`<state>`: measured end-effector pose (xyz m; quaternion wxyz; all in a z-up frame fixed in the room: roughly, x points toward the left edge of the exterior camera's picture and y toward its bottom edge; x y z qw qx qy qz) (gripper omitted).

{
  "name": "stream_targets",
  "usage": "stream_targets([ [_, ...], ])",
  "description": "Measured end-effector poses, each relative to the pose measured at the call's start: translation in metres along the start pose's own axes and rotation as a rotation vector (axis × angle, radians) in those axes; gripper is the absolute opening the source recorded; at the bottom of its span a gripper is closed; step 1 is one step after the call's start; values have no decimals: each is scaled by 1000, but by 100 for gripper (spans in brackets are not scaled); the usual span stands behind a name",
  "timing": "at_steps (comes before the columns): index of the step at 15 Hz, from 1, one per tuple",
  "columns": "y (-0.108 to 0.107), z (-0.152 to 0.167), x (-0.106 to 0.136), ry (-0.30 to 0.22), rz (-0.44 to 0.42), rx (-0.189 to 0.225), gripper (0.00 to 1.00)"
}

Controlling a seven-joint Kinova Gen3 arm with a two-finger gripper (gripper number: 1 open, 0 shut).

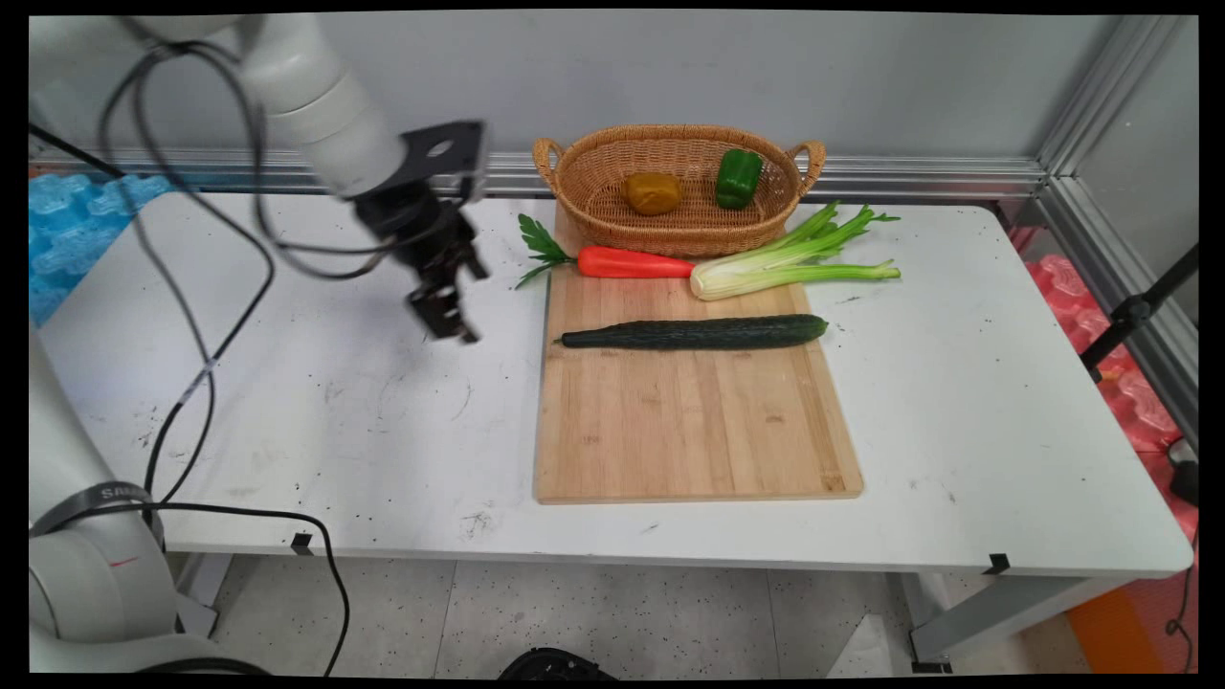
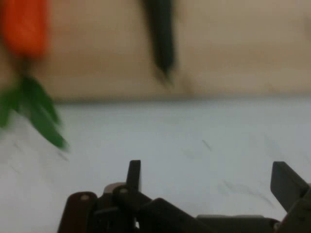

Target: Pick up the potato from the vegetable basket

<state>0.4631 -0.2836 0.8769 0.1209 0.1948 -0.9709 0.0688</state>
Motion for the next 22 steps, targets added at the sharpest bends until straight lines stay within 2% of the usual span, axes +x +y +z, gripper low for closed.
stream_targets([
  [4,-46,11,46,83,-15,84,100],
  [7,-80,22,71,133,-21,130,100],
  [10,-112,35,89,171,-26,157,100],
  [13,-143,51,103,194,-15,170,100],
  [22,-206,91,126,241,10,170,100],
])
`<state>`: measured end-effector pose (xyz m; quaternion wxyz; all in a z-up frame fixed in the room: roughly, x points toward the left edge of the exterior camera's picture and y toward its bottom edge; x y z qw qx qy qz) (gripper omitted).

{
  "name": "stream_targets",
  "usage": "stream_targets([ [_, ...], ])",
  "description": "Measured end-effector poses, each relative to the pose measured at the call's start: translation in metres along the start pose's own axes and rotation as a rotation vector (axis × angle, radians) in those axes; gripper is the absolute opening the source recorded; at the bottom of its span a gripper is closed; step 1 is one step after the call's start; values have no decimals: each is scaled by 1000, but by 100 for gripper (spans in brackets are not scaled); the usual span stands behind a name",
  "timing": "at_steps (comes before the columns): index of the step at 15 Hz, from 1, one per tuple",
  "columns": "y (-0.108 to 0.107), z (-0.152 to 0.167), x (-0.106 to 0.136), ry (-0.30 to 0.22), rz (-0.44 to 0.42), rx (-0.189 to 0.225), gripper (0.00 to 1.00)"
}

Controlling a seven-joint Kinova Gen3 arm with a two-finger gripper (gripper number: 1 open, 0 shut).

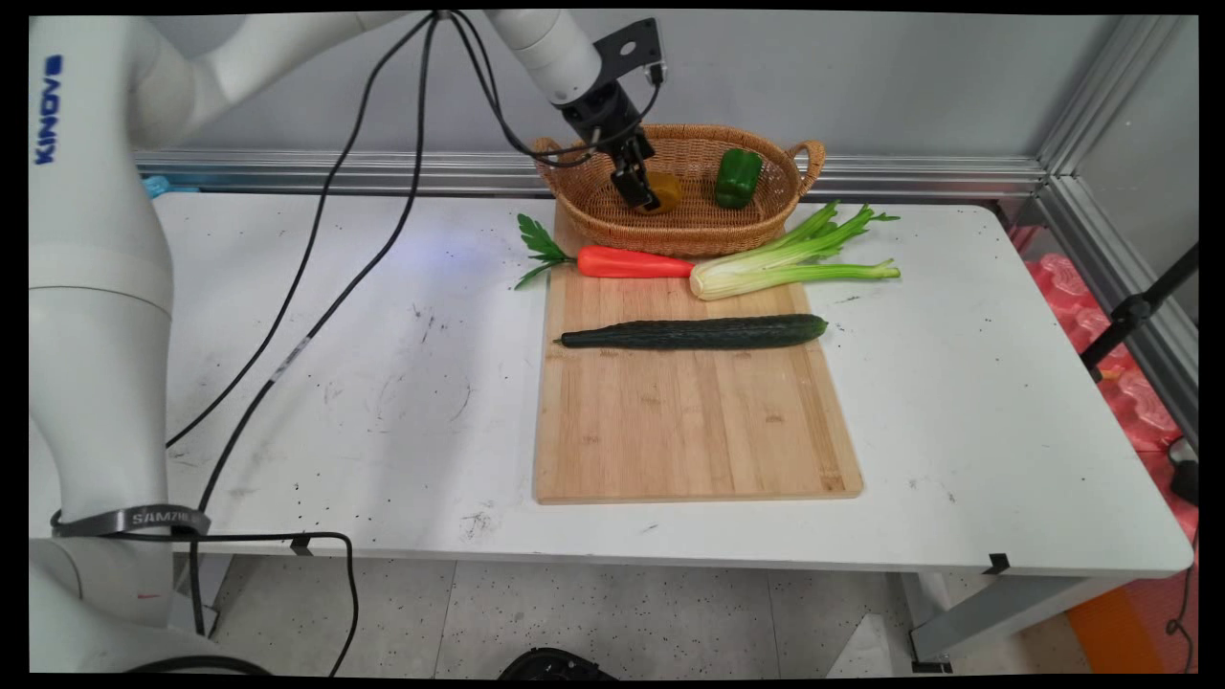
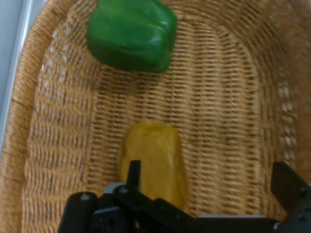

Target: Pick up the potato from the vegetable basket

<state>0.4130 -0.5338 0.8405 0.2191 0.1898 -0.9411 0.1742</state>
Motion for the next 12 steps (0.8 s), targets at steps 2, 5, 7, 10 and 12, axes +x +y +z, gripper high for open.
stream_targets([
  [2,-11,11,1,7,3,-4,100],
  [5,-25,26,0,10,7,-14,100],
  [7,-33,34,-1,10,8,-20,100],
  [10,-43,45,-5,8,6,-31,100],
  [12,-46,48,-6,7,5,-34,100],
])
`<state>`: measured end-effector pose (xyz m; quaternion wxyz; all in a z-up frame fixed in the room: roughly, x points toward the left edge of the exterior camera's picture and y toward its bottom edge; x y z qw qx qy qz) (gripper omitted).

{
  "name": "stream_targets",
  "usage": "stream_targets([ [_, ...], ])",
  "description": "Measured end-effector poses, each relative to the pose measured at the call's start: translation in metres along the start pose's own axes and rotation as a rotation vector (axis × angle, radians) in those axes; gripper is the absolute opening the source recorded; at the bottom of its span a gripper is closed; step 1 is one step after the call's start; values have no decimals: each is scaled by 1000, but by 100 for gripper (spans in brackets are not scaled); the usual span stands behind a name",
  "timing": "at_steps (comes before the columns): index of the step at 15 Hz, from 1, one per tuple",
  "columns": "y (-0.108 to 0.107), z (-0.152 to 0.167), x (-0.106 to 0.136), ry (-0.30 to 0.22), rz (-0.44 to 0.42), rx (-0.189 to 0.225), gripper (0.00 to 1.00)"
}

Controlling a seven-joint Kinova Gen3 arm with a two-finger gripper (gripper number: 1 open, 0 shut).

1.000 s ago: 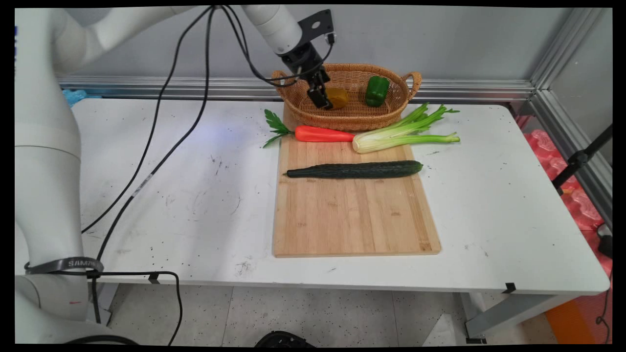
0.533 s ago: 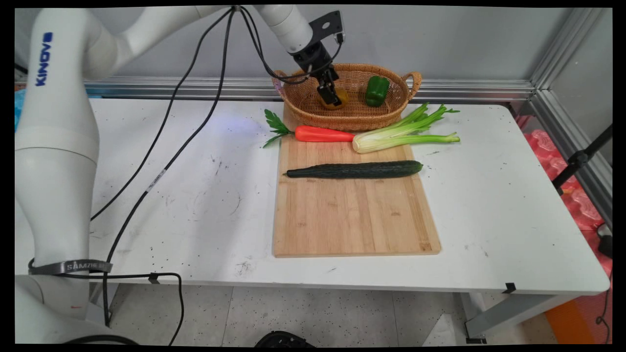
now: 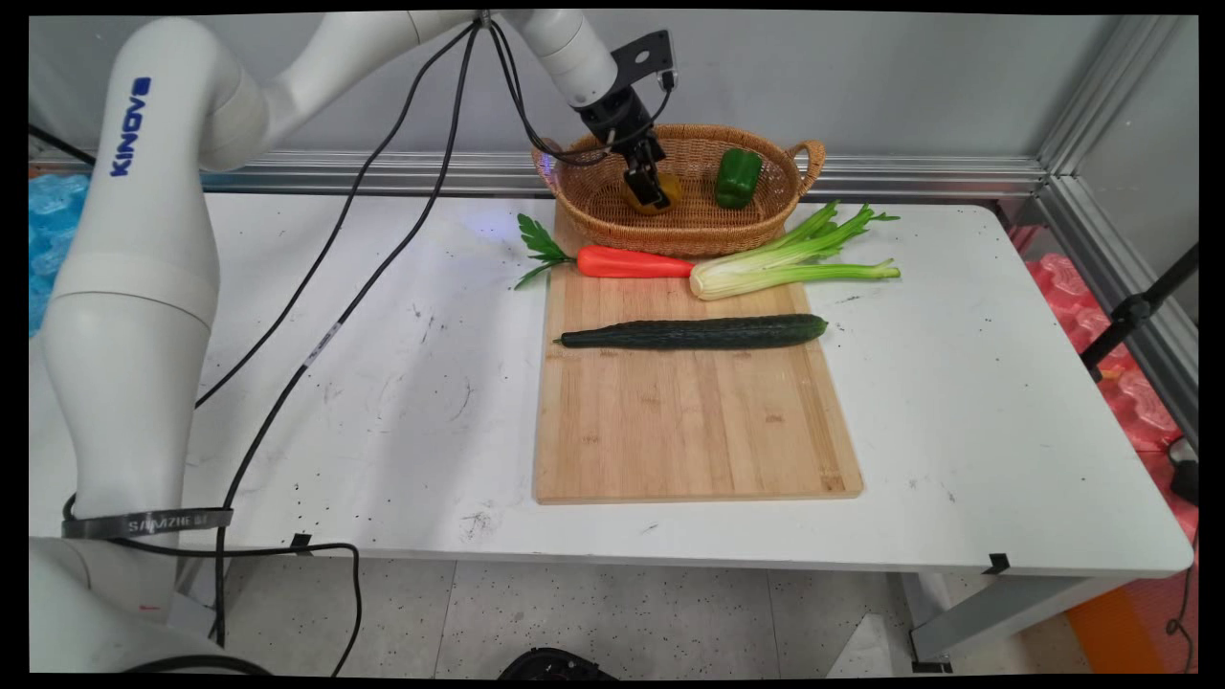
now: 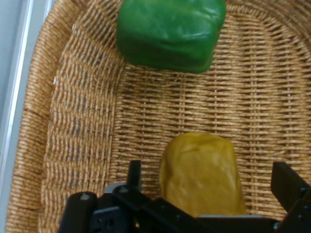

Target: Pick up the potato from the vegetable basket, then place the picked object on the cutting board

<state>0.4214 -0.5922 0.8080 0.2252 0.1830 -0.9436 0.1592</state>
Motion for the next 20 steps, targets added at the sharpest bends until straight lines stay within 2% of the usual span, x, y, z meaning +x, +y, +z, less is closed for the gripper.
stream_targets([
  [6,-8,9,-4,-2,-4,-15,100],
  [7,-9,10,-5,-2,-4,-19,0],
  [16,-9,15,-8,-11,-5,-50,0],
  [20,-5,6,1,-3,-6,-36,0],
])
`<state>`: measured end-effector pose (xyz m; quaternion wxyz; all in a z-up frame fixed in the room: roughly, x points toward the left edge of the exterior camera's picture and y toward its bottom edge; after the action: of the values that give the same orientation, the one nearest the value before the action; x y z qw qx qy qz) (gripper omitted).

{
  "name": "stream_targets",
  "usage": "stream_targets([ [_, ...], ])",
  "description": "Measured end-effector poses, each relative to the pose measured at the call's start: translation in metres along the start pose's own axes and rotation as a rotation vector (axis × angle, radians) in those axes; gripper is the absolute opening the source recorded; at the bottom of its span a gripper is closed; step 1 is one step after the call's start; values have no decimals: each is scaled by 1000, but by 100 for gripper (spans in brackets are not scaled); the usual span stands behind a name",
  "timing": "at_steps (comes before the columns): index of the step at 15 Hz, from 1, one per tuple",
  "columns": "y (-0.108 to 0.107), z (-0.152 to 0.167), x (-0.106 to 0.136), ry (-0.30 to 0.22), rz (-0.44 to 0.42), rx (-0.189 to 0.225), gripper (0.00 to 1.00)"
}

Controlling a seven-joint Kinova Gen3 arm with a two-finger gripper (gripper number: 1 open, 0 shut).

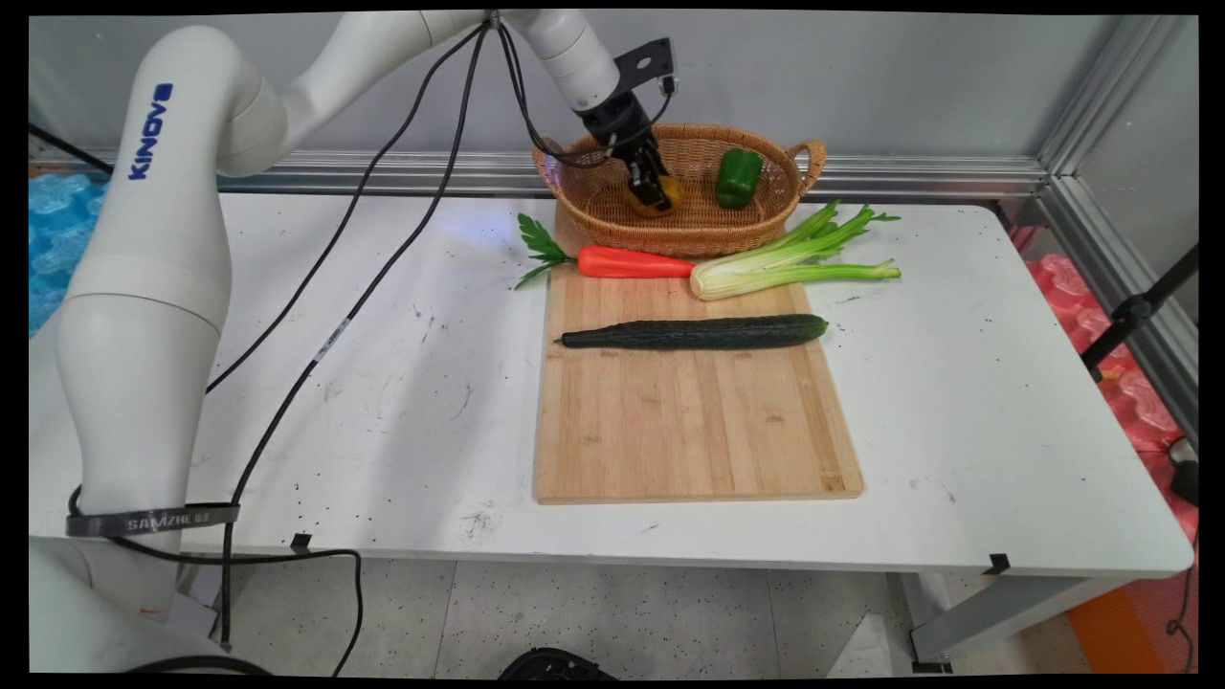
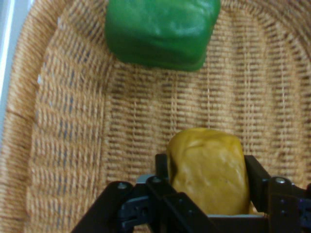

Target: Place the picked object on the cutting board

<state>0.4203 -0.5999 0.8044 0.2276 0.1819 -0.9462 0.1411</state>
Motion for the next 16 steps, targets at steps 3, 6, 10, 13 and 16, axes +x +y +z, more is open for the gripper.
stream_targets([
  [3,12,-13,18,20,-7,26,0],
  [6,33,-28,38,45,-40,41,0],
  [10,65,-44,64,69,-75,36,0],
  [13,95,-57,87,89,-92,18,0],
  [16,121,-67,104,98,-101,-2,0],
])
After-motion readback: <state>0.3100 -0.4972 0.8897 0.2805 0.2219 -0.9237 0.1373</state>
